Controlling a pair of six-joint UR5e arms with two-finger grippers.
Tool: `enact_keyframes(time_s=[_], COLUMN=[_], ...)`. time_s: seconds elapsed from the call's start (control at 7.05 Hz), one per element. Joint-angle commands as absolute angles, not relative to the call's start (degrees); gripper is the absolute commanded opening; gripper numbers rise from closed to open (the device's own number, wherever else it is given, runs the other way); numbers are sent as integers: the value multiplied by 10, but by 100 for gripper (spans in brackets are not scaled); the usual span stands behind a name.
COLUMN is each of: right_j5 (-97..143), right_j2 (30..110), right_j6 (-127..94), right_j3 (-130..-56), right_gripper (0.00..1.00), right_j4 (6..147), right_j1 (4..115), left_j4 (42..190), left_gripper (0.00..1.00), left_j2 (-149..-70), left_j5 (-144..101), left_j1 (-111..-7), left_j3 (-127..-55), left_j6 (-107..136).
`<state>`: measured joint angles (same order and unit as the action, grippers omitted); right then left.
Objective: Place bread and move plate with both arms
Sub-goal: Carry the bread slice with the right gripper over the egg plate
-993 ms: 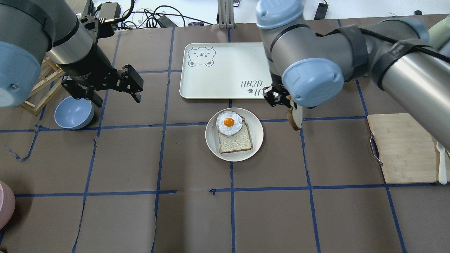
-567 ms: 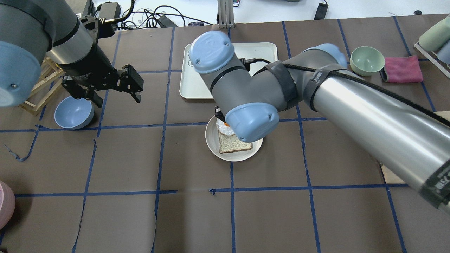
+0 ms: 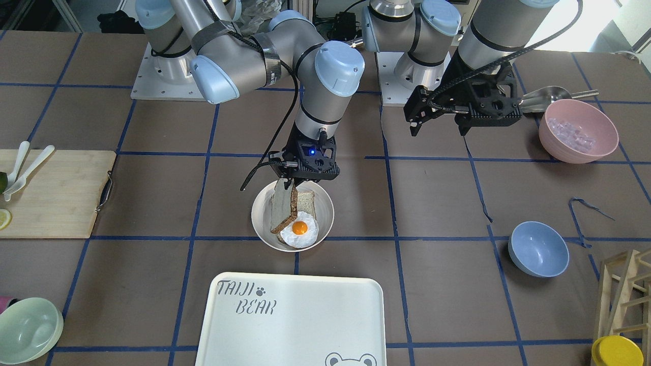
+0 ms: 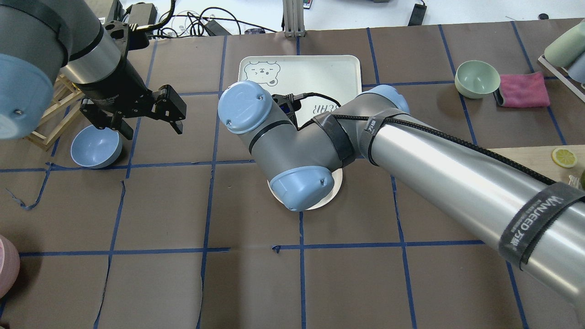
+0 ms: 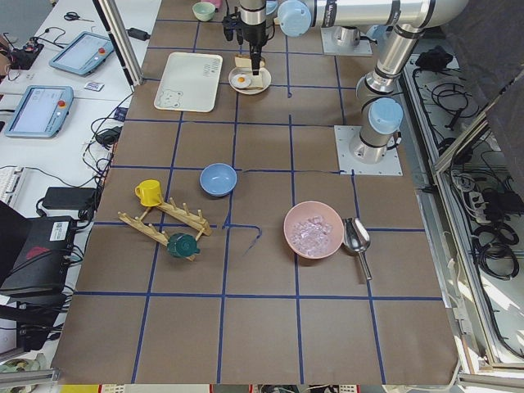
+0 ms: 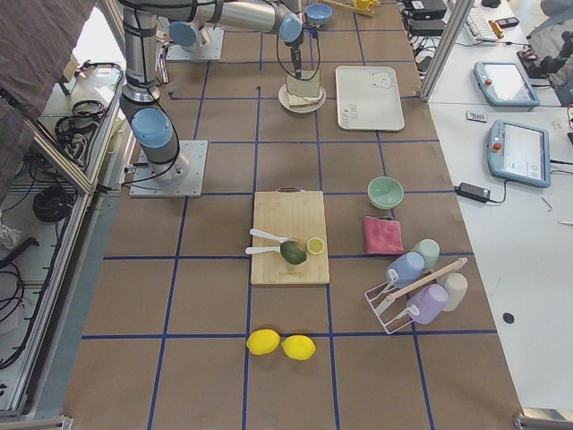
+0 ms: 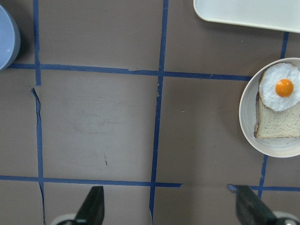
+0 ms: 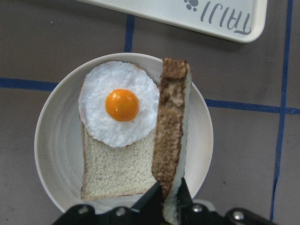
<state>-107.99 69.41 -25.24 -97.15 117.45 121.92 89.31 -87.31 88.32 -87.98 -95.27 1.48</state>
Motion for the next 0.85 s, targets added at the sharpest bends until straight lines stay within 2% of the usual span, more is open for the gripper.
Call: enact_keyframes(time_s=[0.0,0.43,0.57,0.71], right_j5=[-1081,-1078,-1075,-1072], right_j2=[680,669,671,670], right_j6=[-236,-220,-220,-224], right_j3=[-976,-977,-977,-990], right_gripper=[0,1,28,39], right_j4=[1197,1211,1216,1220], right_j1=[1220,1220,1221,1231], left_j4=[892,893,892,891], left_gripper=[100,100,100,100], left_j2=[-874,-873,-873,-874], left_j5=[883,883,883,883], left_j1=[-880,-880,-880,-880], left_j3=[-953,-953,-953,-952], left_j6=[13,13,13,13])
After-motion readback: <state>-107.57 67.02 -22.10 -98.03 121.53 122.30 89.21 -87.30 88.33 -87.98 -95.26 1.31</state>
